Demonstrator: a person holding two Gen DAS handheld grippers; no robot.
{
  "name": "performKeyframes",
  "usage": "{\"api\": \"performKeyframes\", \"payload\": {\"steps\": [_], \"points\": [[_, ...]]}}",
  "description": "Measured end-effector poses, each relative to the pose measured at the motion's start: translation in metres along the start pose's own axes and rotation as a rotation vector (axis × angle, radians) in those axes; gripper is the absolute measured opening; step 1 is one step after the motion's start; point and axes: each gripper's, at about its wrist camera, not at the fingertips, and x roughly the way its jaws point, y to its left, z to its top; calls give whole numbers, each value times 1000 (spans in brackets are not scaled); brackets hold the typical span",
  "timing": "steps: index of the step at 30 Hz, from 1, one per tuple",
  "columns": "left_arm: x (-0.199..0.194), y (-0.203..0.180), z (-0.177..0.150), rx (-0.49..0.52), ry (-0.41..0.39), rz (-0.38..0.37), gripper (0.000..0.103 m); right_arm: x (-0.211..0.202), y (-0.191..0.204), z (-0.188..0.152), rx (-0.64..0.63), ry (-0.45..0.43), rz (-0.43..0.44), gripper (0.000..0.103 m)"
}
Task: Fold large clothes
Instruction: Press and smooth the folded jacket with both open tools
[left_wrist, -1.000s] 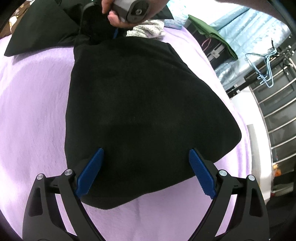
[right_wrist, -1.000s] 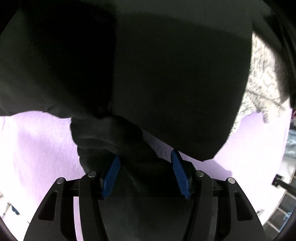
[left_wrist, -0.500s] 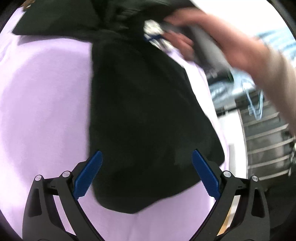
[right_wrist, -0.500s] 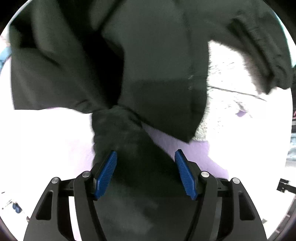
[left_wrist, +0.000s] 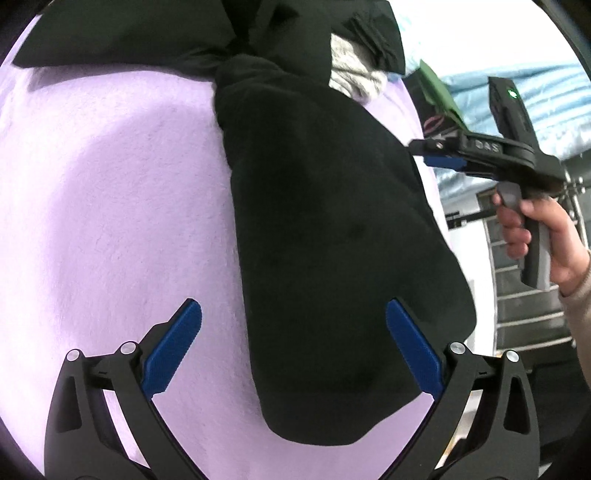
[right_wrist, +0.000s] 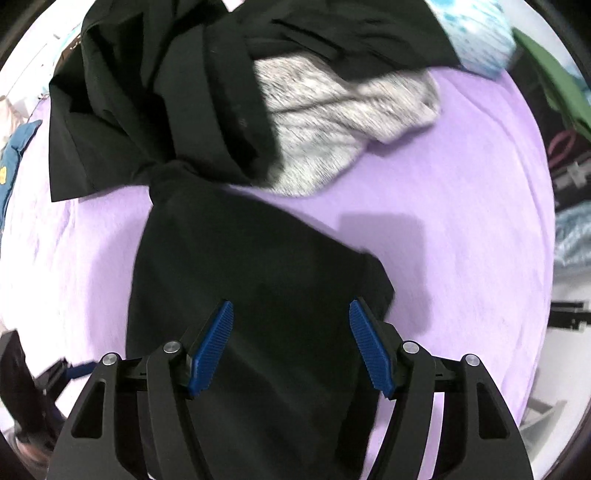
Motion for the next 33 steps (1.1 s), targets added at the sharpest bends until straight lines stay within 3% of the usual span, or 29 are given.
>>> {"api": "performKeyframes", "payload": {"steps": [6, 10, 12, 16, 21, 33], "points": [[13, 1, 9, -17, 34, -38, 96, -3, -18, -41, 23, -16, -1, 83], [18, 0, 15, -24, 36, -47, 96, -9, -33, -64, 47, -1, 22, 85], [18, 1, 16, -25, 35, -45, 96, -9, -40, -72, 56, 7, 29, 92], [21, 8, 15, -46, 49, -39, 96, -1, -45, -79, 29, 17, 59, 92], [29, 14, 21, -49, 65, -28, 96, 16, -59, -85, 92, 59, 112, 92], [50, 22, 35, -106, 121, -129, 96, 49, -76, -95, 119, 89, 273, 96]]}}
